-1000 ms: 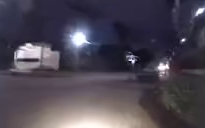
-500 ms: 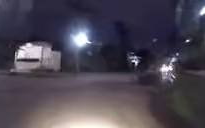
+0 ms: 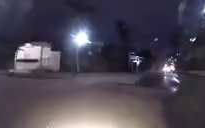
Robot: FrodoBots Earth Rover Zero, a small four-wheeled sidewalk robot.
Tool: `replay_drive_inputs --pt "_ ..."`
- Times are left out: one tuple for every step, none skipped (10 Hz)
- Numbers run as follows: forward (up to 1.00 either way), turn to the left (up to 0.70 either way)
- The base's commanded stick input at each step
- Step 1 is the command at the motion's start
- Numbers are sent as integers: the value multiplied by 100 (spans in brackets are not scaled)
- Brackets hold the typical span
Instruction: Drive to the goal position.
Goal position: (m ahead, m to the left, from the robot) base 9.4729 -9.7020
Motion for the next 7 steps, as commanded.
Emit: replay_drive_inputs --pt "70 -35" --pt "70 -35" --pt "70 -35" --pt "70 -35" --pt "70 -35" --pt "70 -35" --pt "70 -35"
